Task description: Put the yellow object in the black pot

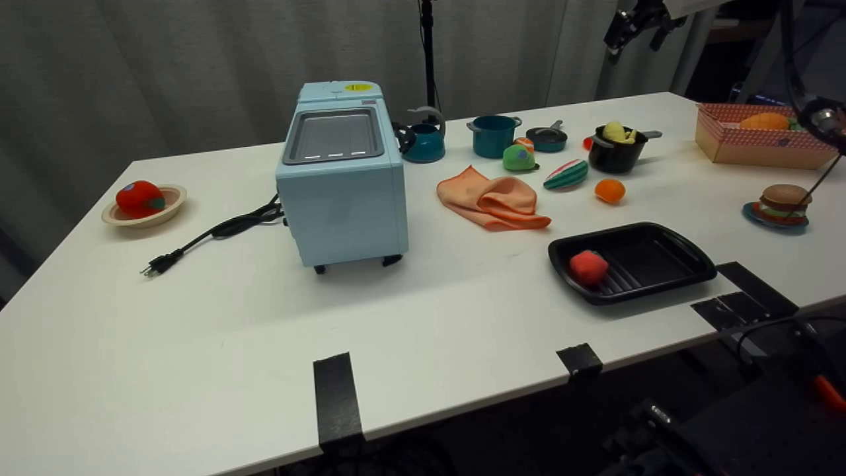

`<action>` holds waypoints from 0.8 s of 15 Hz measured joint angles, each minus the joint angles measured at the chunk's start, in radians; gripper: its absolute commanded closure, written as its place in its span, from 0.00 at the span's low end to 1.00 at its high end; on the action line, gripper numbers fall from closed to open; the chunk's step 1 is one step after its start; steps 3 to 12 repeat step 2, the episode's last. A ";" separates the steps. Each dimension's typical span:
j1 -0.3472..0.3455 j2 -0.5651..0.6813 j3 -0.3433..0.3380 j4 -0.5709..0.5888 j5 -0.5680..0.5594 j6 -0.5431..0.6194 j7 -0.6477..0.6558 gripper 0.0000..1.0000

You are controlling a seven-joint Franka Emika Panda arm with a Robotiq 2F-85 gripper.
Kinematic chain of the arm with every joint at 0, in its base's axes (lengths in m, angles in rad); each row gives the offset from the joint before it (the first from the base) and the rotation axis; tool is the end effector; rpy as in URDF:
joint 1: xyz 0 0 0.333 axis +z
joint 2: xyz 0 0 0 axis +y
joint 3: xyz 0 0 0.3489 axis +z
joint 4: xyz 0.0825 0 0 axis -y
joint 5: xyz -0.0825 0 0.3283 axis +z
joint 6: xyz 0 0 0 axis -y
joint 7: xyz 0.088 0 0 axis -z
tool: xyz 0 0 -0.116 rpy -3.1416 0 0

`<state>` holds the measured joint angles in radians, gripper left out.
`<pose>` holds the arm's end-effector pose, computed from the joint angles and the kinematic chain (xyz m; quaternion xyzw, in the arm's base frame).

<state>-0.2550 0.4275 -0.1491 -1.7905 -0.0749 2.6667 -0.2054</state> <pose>0.6135 -0.2449 0.4203 0.9717 -0.0547 0.1976 0.1174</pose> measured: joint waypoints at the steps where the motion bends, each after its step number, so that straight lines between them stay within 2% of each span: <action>1: 0.000 0.000 0.000 0.000 0.000 0.000 0.000 0.00; 12: 0.000 0.000 0.000 0.000 0.000 0.000 0.000 0.00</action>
